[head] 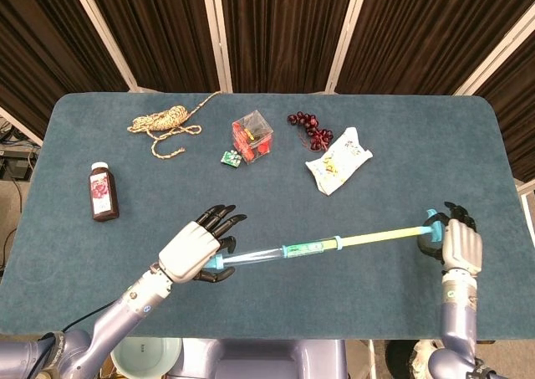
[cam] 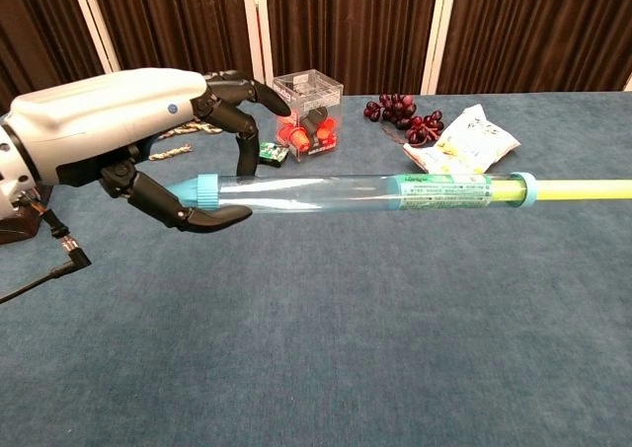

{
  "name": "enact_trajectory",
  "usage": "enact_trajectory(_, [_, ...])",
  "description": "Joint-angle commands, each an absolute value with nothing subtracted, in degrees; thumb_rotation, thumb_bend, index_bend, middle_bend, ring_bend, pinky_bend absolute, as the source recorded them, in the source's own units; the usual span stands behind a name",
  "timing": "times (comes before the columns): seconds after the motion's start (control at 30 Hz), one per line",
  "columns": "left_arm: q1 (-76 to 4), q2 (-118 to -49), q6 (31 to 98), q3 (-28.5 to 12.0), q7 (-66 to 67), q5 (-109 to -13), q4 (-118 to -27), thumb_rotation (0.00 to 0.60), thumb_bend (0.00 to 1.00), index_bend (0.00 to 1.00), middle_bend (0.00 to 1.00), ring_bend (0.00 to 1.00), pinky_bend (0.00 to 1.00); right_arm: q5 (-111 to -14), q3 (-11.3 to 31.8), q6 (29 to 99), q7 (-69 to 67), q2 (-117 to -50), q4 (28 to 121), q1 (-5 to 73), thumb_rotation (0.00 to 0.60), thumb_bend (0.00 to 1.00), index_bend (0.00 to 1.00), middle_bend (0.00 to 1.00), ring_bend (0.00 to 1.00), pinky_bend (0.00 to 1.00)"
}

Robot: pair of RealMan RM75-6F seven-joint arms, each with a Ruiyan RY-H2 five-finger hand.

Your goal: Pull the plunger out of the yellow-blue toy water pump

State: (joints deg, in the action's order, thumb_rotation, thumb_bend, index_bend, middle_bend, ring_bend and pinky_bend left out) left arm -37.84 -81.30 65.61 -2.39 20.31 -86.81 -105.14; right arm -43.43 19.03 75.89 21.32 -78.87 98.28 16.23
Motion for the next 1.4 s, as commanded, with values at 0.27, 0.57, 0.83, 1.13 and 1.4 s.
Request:
enact_trajectory(0.27, [-36.04, -79.08, 66.53, -0.78, 17.95, -88.25, -104.56, 0.600, 0.39, 0.62, 0.10, 0.01, 0.11, -41.10, 19.87, 74.35, 18.76, -76.11, 96.55, 15.41, 0.600, 0.43, 0.67, 0.14, 0.06, 0.09])
enact_trajectory(0.57, [-34.32, -76.81, 67.83, 0.60, 15.21, -89.99, -103.59, 0.600, 0.39, 0.62, 0.10, 0.01, 0.11, -40.05, 21.27, 73.74, 16.46, -73.66, 95.89, 15.10, 0.600, 0.43, 0.67, 0.14, 0.06, 0.09])
enact_trajectory(0.83, [-33.17, -75.36, 68.49, 1.51, 13.26, -91.85, -103.05, 0.600, 0.39, 0.62, 0.10, 0.01, 0.11, -39.24, 21.61, 73.45, 15.14, -72.78, 95.18, 15.13, 0.600, 0.43, 0.67, 0.14, 0.06, 0.09])
enact_trajectory(1.13, [-32.53, -74.77, 68.44, 1.56, 12.29, -92.43, -102.49, 0.600, 0.39, 0.62, 0.10, 0.01, 0.11, -38.36, 21.85, 73.66, 14.62, -72.29, 95.05, 15.27, 0.600, 0.43, 0.67, 0.14, 0.06, 0.09])
enact_trajectory(1.4, [-32.03, -74.74, 68.36, 1.55, 11.90, -92.84, -102.24, 0.600, 0.39, 0.62, 0.10, 0.01, 0.11, -37.93, 21.45, 73.74, 14.20, -72.10, 94.75, 15.10, 0.600, 0.43, 0.67, 0.14, 0.06, 0.09])
